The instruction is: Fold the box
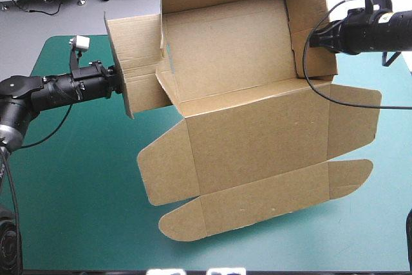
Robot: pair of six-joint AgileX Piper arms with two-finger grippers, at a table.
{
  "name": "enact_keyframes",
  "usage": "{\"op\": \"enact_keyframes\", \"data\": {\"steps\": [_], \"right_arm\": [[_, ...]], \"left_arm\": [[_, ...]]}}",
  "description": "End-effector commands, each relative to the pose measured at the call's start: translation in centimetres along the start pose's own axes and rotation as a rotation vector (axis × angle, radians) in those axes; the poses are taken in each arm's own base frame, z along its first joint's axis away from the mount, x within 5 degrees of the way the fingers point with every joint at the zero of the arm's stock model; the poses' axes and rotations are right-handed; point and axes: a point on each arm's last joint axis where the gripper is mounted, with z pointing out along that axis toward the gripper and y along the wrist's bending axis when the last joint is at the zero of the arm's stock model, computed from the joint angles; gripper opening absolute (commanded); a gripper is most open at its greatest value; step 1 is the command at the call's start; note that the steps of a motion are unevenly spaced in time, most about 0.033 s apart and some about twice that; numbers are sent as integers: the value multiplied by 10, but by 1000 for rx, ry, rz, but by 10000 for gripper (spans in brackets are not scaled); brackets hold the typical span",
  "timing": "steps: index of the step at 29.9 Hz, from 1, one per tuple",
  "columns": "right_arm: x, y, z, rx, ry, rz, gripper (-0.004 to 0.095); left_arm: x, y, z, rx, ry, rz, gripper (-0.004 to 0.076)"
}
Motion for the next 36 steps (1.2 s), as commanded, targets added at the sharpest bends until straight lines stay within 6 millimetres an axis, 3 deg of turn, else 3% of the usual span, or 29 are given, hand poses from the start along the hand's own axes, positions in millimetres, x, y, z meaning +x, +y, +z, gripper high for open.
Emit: {"op": "enact_keyframes", "data": {"steps": [1, 26, 29, 36], "right_arm": [[0, 13, -14, -54, -36, 5, -24], [2, 9, -11, -23, -33, -3, -23], [2, 8, -10, -23, -31, -2, -23], [2, 9, -8, -29, -27, -2, -23]], "left_arm": [[-8, -33, -6, 146, -54, 39, -6], [3, -76, -5, 213, -10, 85, 5], [3, -80, -6, 216, -15, 94, 51], [3, -84, -8, 224, -20, 79, 269]]}}
